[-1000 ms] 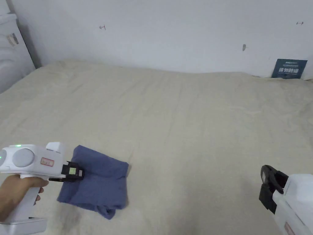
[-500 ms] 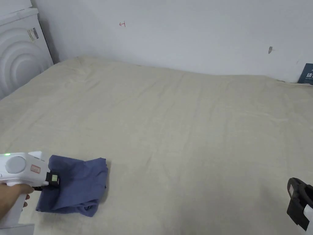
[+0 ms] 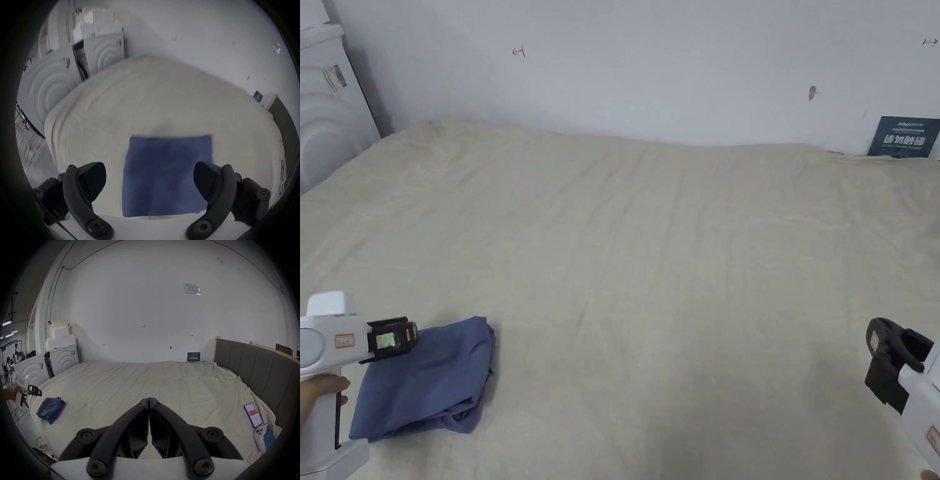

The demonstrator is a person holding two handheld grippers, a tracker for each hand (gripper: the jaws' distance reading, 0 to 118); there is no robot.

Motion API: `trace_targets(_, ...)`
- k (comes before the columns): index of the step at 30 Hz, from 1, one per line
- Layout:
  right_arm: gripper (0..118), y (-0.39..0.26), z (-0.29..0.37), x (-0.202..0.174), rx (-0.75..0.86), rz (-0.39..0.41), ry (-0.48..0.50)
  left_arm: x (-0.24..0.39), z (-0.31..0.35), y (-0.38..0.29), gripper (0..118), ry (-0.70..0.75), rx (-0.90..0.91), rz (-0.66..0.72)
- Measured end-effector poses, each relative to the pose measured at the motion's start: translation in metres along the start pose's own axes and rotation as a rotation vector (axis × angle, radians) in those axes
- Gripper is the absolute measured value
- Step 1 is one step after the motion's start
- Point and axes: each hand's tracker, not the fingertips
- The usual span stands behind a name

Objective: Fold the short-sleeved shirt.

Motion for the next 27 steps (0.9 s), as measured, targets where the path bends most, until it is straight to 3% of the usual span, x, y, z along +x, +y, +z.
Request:
trace_targets(5, 0, 0.022, 0.017, 0.002, 0.035, 0.009, -0.051, 0.045, 0.066, 0.016, 113, -0.004, 0.248, -0.094)
trace_targets(12, 0, 0.050, 0.016, 0.031, 0.093, 0.048, -0.098, 0.104, 0.140, 0.024, 110, -0.172, 0.402, -0.080)
trace_targets(17, 0, 0.061, 0.031, 0.035, 0.132, 0.063, -0.109, 0.147, 0.175, 0.013, 99, -0.221, 0.560, -0.053)
trace_targets(20, 0, 0.064, 0.040, 0.040, 0.149, 0.061, -0.114, 0.172, 0.190, 0.000, 87, -0.222, 0.644, -0.086)
trace_targets(23, 0, 0.065, 0.046, 0.044, 0.165, 0.057, -0.124, 0.197, 0.198, -0.014, 66, -0.211, 0.724, -0.132)
trace_targets(27, 0, 0.064, 0.053, 0.049, 0.176, 0.048, -0.135, 0.218, 0.193, -0.031, 20, -0.251, 0.742, -0.182)
